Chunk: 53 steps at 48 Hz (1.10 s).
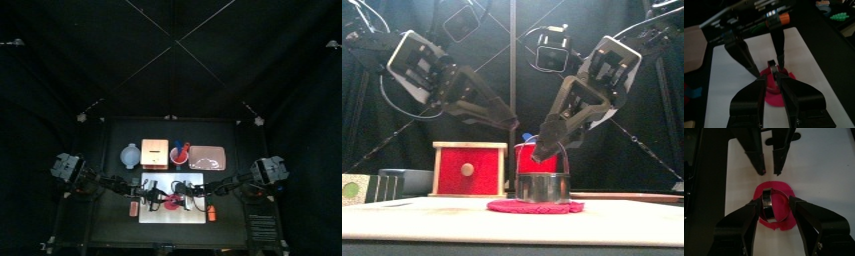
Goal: Get the cutter from the drawer then cut the dough then place the extra dough in the bowl
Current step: Cut the dough
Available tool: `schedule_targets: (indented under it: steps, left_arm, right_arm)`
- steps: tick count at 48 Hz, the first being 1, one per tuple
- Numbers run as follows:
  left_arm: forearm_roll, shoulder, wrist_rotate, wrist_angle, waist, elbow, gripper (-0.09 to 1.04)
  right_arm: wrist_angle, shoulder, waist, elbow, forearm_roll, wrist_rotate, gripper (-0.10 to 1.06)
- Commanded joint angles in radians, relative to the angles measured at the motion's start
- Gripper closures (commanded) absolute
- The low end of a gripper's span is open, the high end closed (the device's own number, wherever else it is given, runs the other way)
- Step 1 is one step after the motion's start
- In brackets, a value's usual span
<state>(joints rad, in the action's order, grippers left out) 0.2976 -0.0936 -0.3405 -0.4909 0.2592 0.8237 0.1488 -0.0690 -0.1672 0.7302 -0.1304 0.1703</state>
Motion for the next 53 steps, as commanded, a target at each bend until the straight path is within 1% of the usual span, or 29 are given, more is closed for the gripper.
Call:
schedule_targets:
  steps: [1,6,12,19,24,30,34,53]
  left_arm:
    - [0.032,0.011,0.002,-0.017,-0.002,0.011,0.31]
    - [0.052,-0.017,0.0,-0.041,-0.002,0.02,0.32]
    - [0.067,-0.069,0.002,-0.115,0.014,0.018,0.34]
    - [0.109,-0.143,0.003,-0.232,0.06,0.014,0.37]
    - [0.153,-0.179,0.003,-0.285,0.089,0.018,0.41]
    - [0.195,-0.206,0.003,-0.301,0.121,0.017,0.47]
    - [0.202,-0.21,0.005,-0.302,0.129,0.011,0.49]
    - [0.204,-0.268,0.011,-0.304,0.135,-0.02,0.5]
  right_arm:
    - [-0.026,0.057,0.0,-0.029,0.002,0.003,0.12]
    - [-0.067,0.074,-0.002,-0.046,-0.002,0.003,0.12]
    - [-0.109,0.089,-0.002,-0.069,-0.005,0.003,0.12]
    - [-0.161,0.087,-0.005,-0.097,-0.014,0.006,0.12]
    - [-0.19,0.084,-0.006,-0.107,-0.025,0.006,0.12]
    - [-0.199,0.081,-0.005,-0.112,-0.034,0.008,0.12]
    - [-0.202,0.075,0.0,-0.11,-0.04,0.008,0.12]
    - [-0.21,0.025,0.003,-0.126,-0.046,0.006,0.12]
